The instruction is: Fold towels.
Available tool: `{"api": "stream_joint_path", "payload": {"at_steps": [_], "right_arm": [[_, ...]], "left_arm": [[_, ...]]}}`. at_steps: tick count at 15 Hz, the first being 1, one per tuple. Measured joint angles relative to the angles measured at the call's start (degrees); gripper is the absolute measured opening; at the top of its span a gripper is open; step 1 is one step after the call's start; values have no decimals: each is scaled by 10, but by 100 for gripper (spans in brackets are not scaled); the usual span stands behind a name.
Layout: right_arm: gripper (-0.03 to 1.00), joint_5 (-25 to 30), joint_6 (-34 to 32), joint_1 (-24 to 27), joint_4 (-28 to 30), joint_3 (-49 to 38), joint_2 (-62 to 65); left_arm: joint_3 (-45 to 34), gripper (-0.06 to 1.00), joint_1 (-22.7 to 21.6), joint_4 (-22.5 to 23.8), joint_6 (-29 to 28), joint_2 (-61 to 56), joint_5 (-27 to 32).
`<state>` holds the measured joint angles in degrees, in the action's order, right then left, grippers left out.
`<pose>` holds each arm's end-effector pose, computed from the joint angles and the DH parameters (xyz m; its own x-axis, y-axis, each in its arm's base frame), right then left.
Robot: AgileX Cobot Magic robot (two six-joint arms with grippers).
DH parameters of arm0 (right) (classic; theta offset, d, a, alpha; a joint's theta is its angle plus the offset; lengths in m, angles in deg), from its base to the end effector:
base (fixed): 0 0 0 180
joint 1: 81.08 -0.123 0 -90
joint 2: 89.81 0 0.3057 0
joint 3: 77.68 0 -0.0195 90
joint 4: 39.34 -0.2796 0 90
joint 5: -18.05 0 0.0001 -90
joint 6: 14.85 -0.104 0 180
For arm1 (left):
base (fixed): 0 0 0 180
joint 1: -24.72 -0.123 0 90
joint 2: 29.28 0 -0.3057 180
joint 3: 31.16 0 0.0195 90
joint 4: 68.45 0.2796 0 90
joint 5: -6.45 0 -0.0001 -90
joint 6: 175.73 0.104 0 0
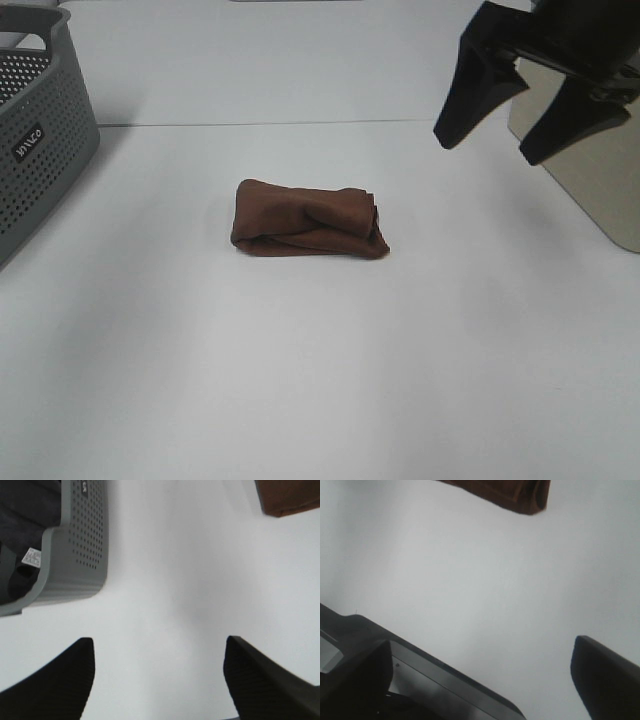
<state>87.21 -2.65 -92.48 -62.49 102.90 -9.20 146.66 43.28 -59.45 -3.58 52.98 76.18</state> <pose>0.3374 0.1070 0.3071 -0.9340 -0.2471 -0.2581 -0.3275 0.8809 0.3417 0.2706 -0.0748 0.3800 -0.8696 0.2063 -0.4487 0.1830 0.9785 0.0953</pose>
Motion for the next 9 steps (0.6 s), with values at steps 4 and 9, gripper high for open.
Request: {"api": "stream_joint_path", "payload": {"at_steps": [4,9], "right_arm": [[90,-9,-1,0,26,-158,179],[90,-20,-3,0,40,-355,456]], "left_arm": [[-140,69,0,3,0,-155,1],[-318,69,0,-20,18,-419,2]]}}
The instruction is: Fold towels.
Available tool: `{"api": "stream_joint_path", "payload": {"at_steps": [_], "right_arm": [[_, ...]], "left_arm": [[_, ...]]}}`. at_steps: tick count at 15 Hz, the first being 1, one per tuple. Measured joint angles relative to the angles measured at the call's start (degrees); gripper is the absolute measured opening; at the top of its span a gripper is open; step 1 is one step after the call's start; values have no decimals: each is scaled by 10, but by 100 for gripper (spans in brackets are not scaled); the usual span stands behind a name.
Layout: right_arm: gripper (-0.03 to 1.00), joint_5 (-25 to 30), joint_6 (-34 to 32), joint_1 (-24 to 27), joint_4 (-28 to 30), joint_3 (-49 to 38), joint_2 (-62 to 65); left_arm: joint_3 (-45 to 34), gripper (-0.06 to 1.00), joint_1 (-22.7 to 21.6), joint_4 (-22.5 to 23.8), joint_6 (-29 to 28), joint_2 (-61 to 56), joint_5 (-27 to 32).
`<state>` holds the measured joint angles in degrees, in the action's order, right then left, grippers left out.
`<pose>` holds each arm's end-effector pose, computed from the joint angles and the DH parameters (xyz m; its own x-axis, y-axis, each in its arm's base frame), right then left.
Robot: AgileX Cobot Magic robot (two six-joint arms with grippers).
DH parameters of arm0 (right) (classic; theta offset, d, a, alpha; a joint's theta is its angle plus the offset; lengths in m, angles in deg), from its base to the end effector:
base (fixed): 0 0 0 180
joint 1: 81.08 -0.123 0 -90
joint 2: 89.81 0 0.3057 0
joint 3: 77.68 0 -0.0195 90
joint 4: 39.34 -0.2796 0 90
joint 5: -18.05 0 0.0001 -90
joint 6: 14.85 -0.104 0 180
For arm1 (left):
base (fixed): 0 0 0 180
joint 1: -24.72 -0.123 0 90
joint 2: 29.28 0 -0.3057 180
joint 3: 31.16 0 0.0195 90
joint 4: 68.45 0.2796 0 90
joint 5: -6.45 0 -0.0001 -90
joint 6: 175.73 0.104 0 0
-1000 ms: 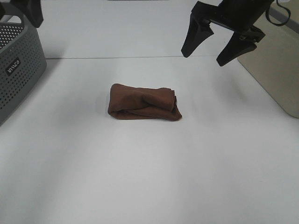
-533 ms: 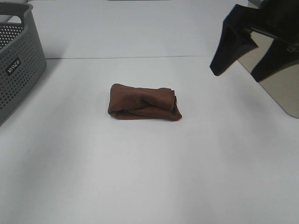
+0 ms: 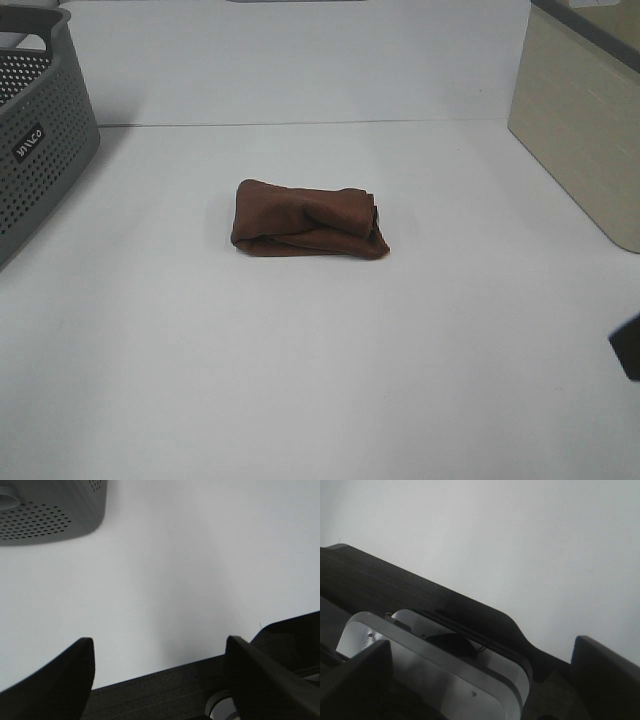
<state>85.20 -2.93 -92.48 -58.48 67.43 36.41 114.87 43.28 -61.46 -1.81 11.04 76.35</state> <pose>0.1318 0.0587 0.3060 -0.8600 -0.2454 -0.4475 -0.3800 0.8932 0.2406 0.0904 -0.0178 0.3316 -0.7820 0.1955 -0.5918 0.2030 0.9776 0.0548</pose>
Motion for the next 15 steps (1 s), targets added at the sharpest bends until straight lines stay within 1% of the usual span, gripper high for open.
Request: {"api": "stream_joint_path", "payload": {"at_steps": [1,2,4,6,7,9,10,11,12,13,15], "right_arm": [[90,-9,-11,0,15,-28,61],[90,-16,-30,0,43,-52,119],[90,-26,-87,0,117,-91,233],[90,-27,-132,0,184,-109,323],[90,-31,-138,0,206,-116,355],[90,-44,-141,0,219,-131,394],[90,-50,-136,0,217,-137,410],[90,-55,-125,0,209,-139,417],[90,-57,-88,0,182,-140,417],[90,-57,-74,0,168,-140,417],[90,-57,-66,0,159,-140,417]], "left_arm": [[-25,69,0,-12,10,-49,0],[-48,69,0,-25,18,-101,0],[-85,69,0,-49,35,-190,1],[-106,69,0,-57,45,-254,1],[-113,69,0,-60,54,-276,1],[-124,69,0,-65,74,-297,-9],[-125,69,0,-70,88,-301,-23],[-129,69,0,-70,100,-301,-46],[-148,69,0,-80,113,-301,-81],[-151,69,0,-81,116,-301,-87],[-151,69,0,-83,120,-302,-92]]}}
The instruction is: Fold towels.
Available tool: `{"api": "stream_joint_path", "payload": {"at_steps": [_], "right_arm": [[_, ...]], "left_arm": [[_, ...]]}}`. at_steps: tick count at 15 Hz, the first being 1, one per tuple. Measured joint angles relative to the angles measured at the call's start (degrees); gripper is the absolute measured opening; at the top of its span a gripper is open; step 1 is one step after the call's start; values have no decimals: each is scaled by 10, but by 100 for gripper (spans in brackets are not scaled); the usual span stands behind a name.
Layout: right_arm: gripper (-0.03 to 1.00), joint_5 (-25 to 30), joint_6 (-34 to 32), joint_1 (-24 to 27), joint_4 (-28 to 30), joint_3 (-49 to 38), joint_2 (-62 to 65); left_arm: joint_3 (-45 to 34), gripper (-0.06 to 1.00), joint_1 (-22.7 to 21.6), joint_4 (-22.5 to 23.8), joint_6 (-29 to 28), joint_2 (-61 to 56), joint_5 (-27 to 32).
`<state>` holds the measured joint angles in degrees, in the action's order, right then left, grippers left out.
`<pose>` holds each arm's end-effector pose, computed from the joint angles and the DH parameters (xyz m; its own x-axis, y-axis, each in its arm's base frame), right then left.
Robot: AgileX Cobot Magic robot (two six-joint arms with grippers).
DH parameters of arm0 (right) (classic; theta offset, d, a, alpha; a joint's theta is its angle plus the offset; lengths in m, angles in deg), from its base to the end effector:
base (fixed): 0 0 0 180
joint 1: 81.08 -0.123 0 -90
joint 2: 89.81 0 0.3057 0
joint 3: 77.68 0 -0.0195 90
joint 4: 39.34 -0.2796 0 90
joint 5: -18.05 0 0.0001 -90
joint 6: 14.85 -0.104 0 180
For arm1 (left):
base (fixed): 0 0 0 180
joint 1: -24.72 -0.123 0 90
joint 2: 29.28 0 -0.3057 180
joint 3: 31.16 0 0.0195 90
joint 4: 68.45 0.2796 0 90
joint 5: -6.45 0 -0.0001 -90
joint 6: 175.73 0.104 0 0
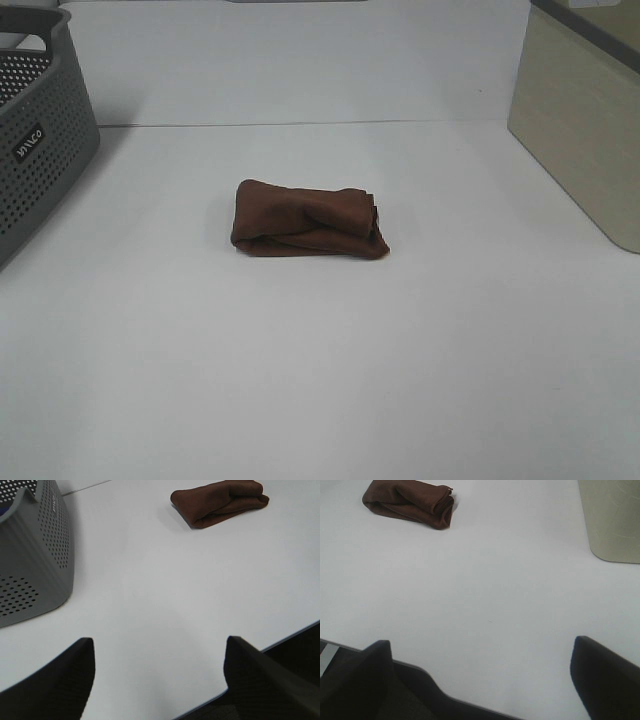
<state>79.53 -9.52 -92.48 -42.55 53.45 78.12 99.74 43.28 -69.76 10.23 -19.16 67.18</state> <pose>0.0222 0.0097 0.2841 -0.5081 -0.1699 -0.8444 -0.2724 0.9617 -0.0296 0.0177 -0.0081 0.2846 -0.4401 0.2456 -0.8637 0.3770 0.9235 0.0704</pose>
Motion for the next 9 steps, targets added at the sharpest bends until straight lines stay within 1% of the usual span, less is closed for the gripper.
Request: {"api": "stream_joint_path", "payload": {"at_steps": [4,9], "right_arm": [[90,0,-3,0,-1,0,0],[90,0,-3,0,-1,0,0]], "left_arm": [[0,69,0,-15,21,0,-2],[0,69,0,-23,23,0,-2]]}}
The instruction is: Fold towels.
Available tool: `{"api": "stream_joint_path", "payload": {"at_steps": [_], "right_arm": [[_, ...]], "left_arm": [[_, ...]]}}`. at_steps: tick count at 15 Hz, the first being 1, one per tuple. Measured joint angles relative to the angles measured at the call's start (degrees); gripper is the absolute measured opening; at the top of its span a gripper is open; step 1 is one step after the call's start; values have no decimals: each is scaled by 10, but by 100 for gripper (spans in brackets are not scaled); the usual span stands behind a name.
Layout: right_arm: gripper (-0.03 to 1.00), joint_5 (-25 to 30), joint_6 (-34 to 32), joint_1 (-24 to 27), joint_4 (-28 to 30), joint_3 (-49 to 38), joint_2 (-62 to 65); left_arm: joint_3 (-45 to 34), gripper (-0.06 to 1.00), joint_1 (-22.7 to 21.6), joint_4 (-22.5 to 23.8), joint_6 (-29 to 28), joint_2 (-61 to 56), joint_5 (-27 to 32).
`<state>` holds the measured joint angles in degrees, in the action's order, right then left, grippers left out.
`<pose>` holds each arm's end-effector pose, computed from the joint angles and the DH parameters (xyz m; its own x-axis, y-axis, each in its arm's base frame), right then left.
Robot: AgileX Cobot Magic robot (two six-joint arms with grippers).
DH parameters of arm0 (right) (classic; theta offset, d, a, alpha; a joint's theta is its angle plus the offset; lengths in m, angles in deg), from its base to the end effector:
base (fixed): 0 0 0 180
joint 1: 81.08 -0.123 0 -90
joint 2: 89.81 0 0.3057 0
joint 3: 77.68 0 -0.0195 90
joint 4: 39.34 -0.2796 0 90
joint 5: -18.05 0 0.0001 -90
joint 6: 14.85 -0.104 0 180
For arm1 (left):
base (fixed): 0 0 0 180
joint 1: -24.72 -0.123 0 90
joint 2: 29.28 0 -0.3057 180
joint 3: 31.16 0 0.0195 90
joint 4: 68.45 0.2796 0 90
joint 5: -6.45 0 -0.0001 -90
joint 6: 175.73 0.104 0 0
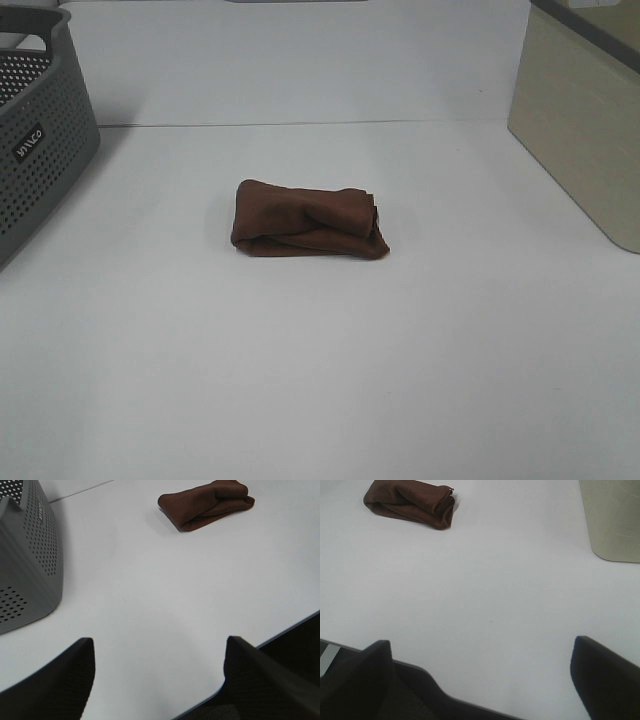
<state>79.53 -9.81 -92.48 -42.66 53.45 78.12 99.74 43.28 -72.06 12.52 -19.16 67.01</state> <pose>0.0221 0.0099 0.2841 -0.5096 -0.1641 -0.8446 -0.2707 0.9624 -0.0237 0.0166 -0.0116 0.2850 -0.4262 0.2619 -0.8659 0.4137 0.9077 0.0709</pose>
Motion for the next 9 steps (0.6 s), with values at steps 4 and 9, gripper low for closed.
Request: {"api": "stream_joint_path", "payload": {"at_steps": [4,9], "right_arm": [[90,0,0,0,0,0,0],[90,0,0,108,-2,0,6]], "left_arm": [[0,69,-19,0,0,0,0],[0,69,-155,0,0,0,0]]}}
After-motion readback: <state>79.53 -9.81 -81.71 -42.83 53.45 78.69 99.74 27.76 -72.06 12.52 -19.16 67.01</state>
